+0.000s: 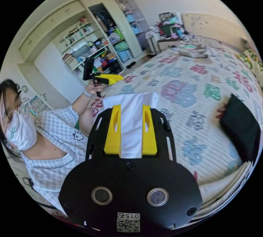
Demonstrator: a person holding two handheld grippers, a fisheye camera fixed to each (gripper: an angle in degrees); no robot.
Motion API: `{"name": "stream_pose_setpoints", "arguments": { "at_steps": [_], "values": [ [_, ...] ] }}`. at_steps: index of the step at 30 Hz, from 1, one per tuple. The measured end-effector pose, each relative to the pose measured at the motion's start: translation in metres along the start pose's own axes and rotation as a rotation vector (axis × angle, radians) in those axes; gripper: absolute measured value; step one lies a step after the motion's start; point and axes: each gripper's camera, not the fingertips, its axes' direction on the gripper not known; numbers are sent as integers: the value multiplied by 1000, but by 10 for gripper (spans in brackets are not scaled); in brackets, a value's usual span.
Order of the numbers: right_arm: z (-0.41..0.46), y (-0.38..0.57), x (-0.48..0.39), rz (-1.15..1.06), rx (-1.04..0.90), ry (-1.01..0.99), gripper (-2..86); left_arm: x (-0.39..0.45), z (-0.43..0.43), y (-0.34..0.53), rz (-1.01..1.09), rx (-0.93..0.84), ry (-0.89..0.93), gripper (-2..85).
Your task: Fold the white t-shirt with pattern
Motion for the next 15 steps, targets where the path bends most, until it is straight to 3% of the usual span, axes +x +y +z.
{"name": "stream_pose_setpoints", "arguments": {
  "at_steps": [4,8,11,15],
  "values": [
    [116,-36,-57,-49,-249,-44,129,-1,-48,79,-76,0,-127,138],
    [179,-44,-104,-84,-435,62,134,5,-41,106,-96,-158,-31,164],
    [181,-38,-130,-121,-447,202,83,19,-25,119,-34,-318,-131,174],
    [148,-30,-156,-80,-367,274,14,23,-16,128,-36,-386,-189,165]
  ]
}}
